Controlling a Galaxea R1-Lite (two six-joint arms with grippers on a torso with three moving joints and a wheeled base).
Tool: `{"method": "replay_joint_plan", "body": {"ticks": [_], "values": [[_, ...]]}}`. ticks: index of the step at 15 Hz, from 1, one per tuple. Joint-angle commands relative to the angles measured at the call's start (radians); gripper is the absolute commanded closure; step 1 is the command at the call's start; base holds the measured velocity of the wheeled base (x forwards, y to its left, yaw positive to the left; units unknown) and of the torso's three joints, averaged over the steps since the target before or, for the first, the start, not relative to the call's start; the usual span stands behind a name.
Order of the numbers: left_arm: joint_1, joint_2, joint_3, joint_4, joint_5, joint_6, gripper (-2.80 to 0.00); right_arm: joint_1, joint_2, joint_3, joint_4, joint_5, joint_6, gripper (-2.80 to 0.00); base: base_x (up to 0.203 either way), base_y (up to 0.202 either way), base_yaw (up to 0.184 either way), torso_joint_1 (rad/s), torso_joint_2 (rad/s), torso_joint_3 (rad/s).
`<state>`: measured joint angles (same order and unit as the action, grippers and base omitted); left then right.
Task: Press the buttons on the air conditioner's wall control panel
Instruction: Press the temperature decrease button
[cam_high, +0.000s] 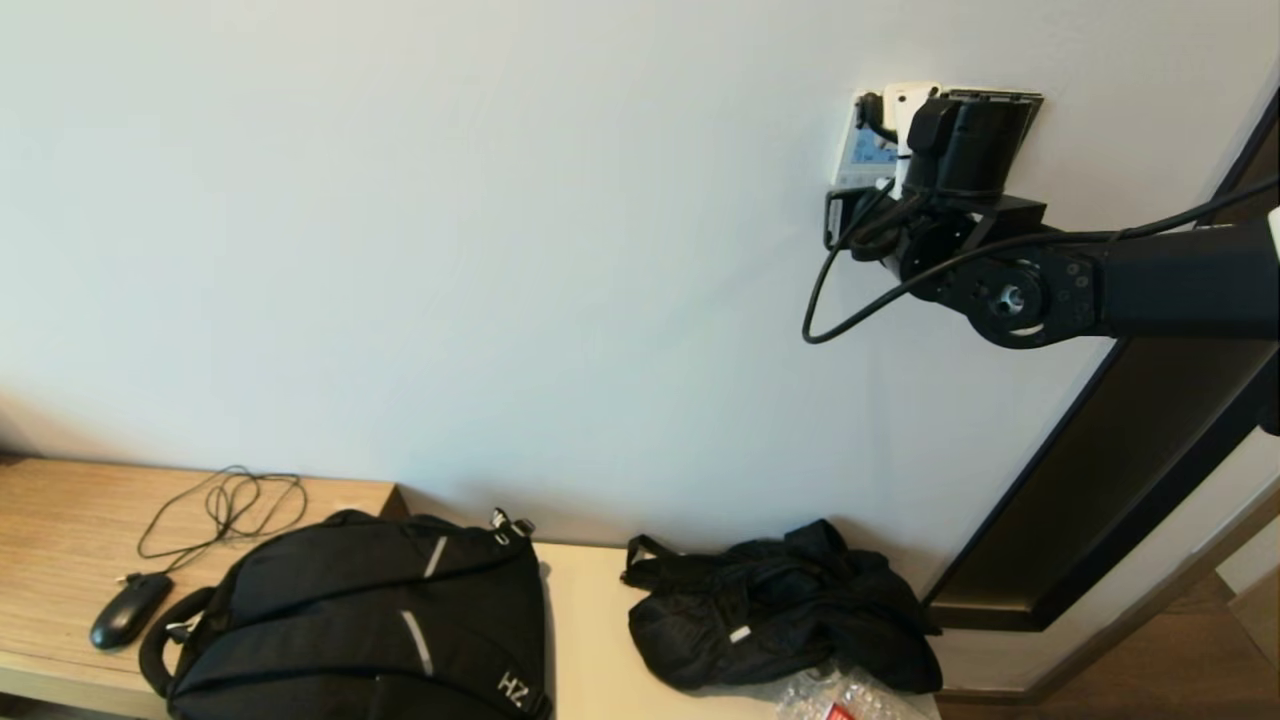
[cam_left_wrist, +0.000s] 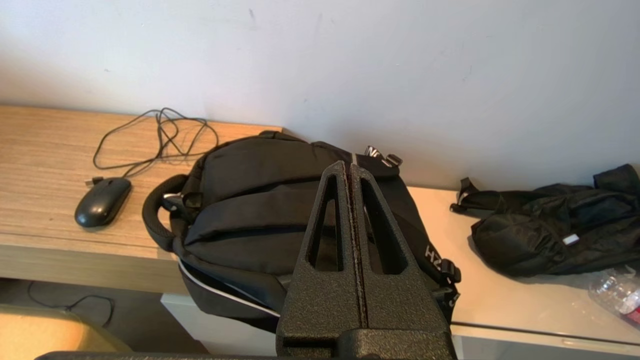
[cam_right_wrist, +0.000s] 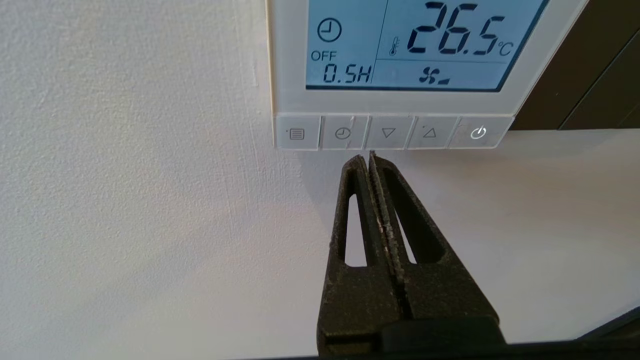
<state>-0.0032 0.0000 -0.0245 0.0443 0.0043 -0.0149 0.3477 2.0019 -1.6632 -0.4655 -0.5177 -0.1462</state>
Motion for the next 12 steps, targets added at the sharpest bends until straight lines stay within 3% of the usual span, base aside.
{"method": "replay_joint_plan", "body": {"ticks": [1, 12], "values": [[0.000, -0.002, 0.000, 0.000, 0.000, 0.000, 0.00, 0.002, -0.022, 0.010, -0.002, -0.004, -0.001, 0.00, 0.000, 0.000, 0.000, 0.000, 0.00, 0.000], [0.000, -0.002, 0.000, 0.000, 0.000, 0.000, 0.00, -0.006, -0.015, 0.012, -0.002, -0.004, -0.002, 0.00, 0.000, 0.000, 0.000, 0.000, 0.00, 0.000]]}}
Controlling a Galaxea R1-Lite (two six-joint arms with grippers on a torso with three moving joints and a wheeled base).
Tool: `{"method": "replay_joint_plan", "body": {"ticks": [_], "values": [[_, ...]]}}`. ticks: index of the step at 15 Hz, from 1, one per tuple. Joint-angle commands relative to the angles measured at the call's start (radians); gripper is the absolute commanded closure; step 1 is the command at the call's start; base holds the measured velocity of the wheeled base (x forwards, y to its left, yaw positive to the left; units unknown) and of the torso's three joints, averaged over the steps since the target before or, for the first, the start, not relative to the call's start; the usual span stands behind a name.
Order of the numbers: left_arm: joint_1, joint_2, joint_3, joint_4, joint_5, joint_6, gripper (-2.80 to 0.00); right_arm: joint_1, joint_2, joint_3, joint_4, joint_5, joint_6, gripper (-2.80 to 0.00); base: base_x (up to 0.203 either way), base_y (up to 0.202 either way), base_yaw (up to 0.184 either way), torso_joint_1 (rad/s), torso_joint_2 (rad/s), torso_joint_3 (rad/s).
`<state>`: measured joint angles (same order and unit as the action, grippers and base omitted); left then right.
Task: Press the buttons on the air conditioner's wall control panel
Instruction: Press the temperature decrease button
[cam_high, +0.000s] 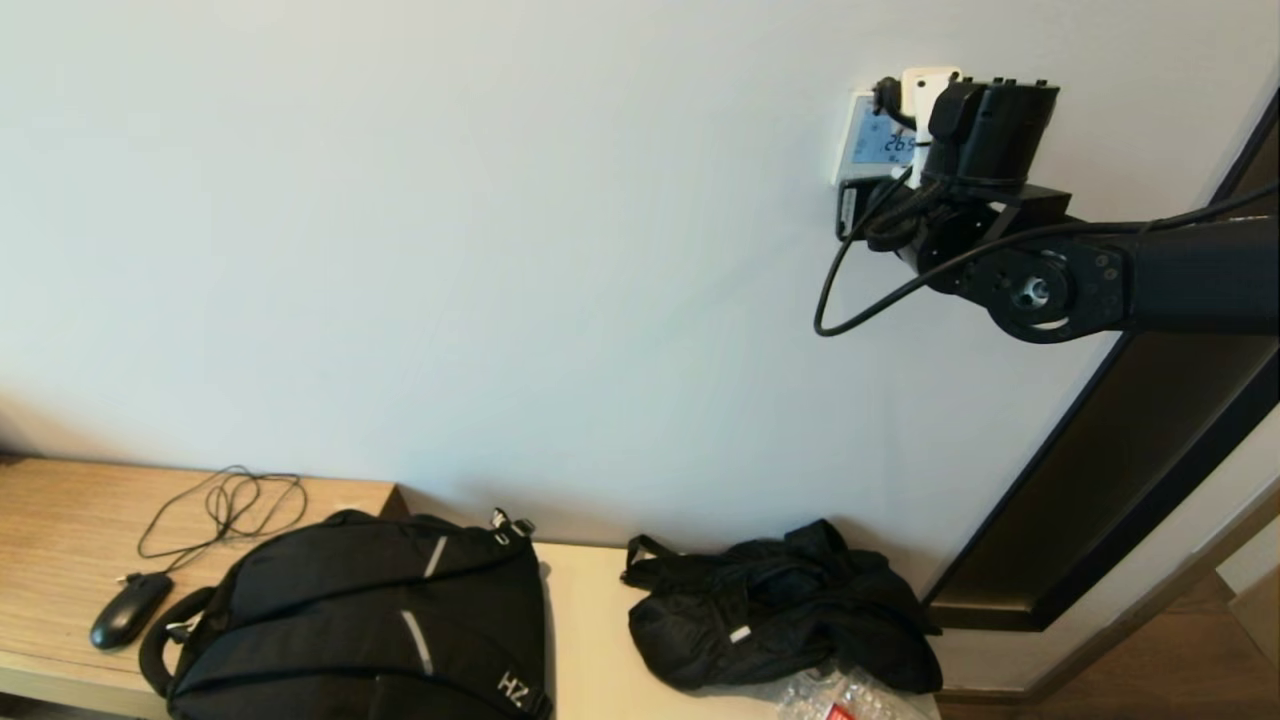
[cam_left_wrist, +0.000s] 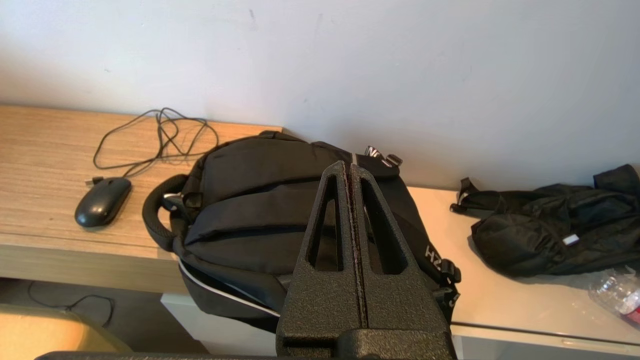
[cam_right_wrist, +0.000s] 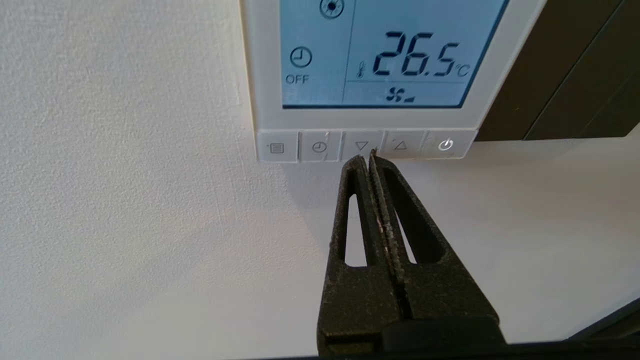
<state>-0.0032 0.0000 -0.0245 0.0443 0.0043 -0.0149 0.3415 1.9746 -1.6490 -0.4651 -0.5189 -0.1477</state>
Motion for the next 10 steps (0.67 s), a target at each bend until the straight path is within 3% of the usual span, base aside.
{"method": "replay_joint_plan", "body": {"ticks": [1, 10], "values": [[0.000, -0.002, 0.000, 0.000, 0.000, 0.000, 0.00, 0.001, 0.015, -0.005, -0.003, -0.003, 0.000, 0.00, 0.000, 0.000, 0.000, 0.000, 0.00, 0.000], [0.000, -0.002, 0.000, 0.000, 0.000, 0.000, 0.00, -0.001, 0.040, -0.038, 0.000, -0.003, -0.001, 0.00, 0.000, 0.000, 0.000, 0.000, 0.00, 0.000]]}}
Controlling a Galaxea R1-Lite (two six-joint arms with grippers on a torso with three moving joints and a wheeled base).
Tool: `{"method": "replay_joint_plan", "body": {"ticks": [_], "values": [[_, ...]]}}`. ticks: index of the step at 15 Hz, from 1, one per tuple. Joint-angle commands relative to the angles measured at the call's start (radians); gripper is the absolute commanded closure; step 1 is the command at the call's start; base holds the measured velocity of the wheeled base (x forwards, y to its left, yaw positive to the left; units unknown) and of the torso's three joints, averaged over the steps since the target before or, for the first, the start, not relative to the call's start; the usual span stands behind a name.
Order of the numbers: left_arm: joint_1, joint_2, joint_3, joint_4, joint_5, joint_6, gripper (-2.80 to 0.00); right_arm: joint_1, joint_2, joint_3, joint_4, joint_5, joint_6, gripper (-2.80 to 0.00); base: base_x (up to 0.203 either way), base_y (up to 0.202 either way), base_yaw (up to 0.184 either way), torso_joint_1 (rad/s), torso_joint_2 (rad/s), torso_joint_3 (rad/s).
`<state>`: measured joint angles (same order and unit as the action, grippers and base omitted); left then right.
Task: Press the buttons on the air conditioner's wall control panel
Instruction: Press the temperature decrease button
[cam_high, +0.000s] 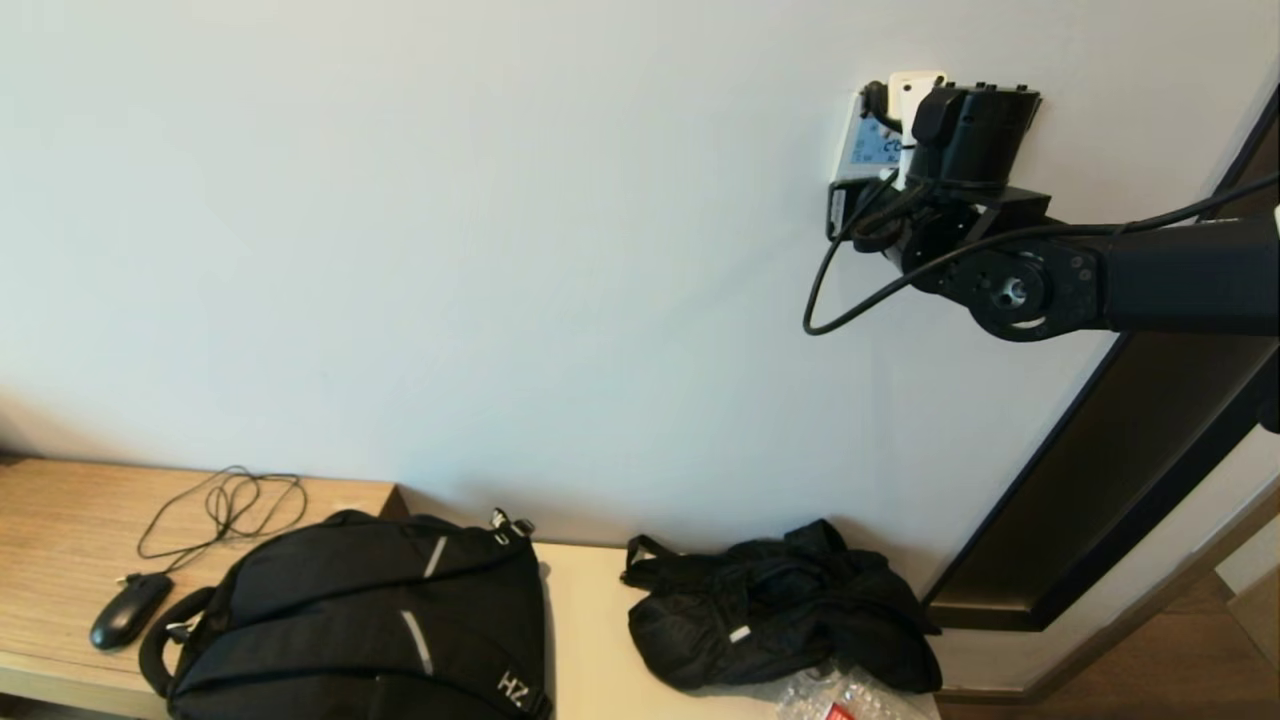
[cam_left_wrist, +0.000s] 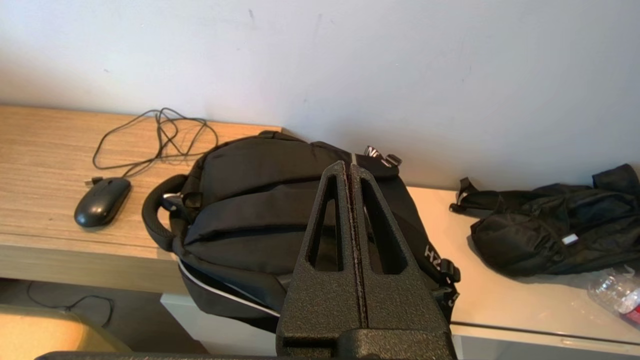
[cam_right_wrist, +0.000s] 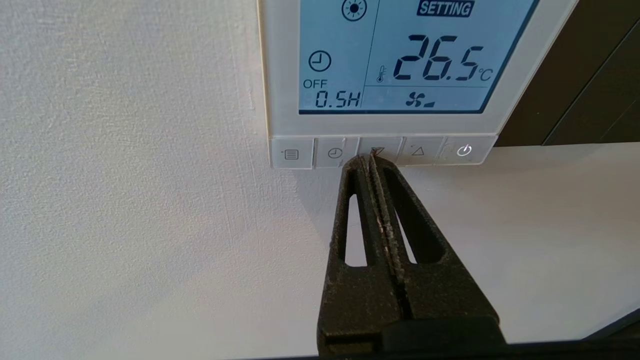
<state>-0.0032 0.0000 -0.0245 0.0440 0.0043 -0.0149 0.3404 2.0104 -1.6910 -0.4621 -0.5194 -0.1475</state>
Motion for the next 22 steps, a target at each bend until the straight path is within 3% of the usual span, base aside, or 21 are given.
{"method": "replay_joint_plan", "body": {"ticks": [1, 6, 22], "values": [[0.000, -0.002, 0.000, 0.000, 0.000, 0.000, 0.00, 0.000, 0.002, 0.007, -0.003, -0.002, -0.001, 0.00, 0.000, 0.000, 0.000, 0.000, 0.00, 0.000], [0.000, -0.002, 0.000, 0.000, 0.000, 0.000, 0.00, 0.005, -0.030, 0.054, -0.015, -0.002, 0.003, 0.00, 0.000, 0.000, 0.000, 0.000, 0.00, 0.000], [0.000, -0.002, 0.000, 0.000, 0.000, 0.000, 0.00, -0.011, 0.019, -0.022, -0.006, -0.001, -0.010, 0.00, 0.000, 0.000, 0.000, 0.000, 0.00, 0.000]]}}
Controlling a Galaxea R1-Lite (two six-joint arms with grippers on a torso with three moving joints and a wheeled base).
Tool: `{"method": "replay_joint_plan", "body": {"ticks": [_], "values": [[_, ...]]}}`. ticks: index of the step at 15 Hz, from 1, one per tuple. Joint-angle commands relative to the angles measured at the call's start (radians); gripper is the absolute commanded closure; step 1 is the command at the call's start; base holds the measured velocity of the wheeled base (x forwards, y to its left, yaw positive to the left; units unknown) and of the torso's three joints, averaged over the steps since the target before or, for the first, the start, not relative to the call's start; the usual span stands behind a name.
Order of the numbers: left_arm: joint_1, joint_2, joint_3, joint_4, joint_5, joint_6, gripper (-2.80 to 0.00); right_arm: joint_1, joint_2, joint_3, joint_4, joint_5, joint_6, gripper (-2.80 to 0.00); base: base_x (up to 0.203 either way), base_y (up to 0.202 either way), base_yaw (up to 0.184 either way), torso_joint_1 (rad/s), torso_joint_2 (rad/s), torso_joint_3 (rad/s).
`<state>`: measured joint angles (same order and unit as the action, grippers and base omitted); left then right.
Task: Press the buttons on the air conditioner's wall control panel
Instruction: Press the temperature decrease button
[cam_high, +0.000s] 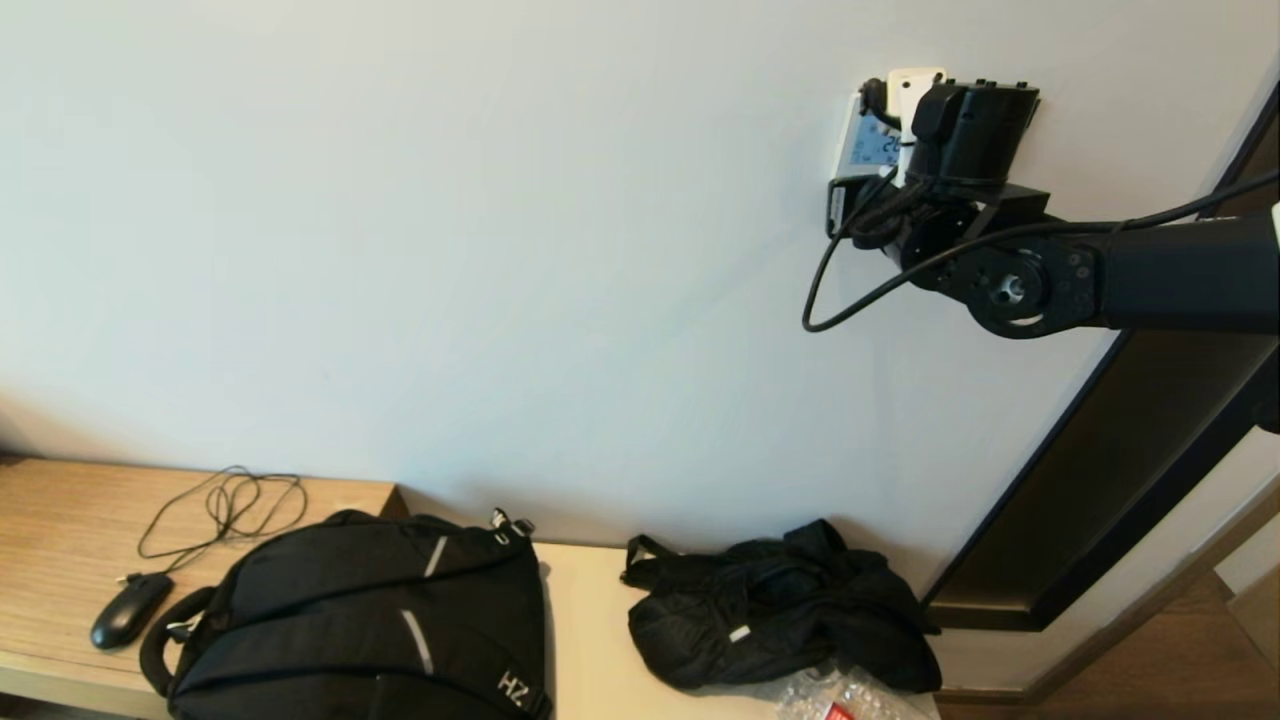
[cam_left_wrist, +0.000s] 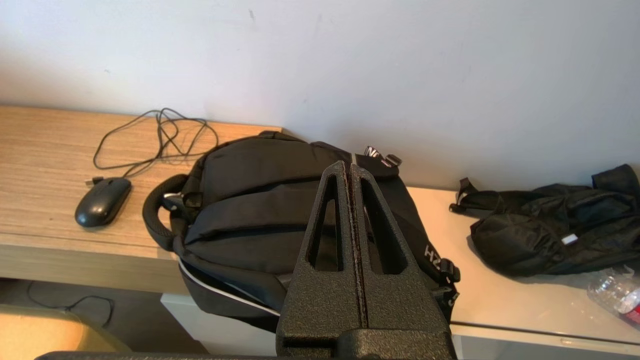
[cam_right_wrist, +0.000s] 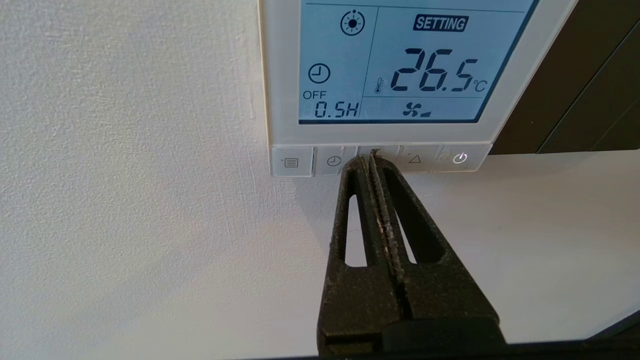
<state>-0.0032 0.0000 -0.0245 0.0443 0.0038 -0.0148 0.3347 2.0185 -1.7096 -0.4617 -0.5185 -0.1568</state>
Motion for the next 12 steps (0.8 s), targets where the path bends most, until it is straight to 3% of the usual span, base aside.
{"method": "replay_joint_plan", "body": {"ticks": [1, 12], "values": [[0.000, -0.002, 0.000, 0.000, 0.001, -0.001, 0.00, -0.006, 0.009, 0.004, -0.009, -0.002, -0.001, 0.00, 0.000, 0.000, 0.000, 0.000, 0.00, 0.000], [0.000, -0.002, 0.000, 0.000, 0.001, -0.001, 0.00, 0.003, -0.088, 0.116, -0.037, -0.003, 0.004, 0.00, 0.000, 0.000, 0.000, 0.000, 0.00, 0.000]]}}
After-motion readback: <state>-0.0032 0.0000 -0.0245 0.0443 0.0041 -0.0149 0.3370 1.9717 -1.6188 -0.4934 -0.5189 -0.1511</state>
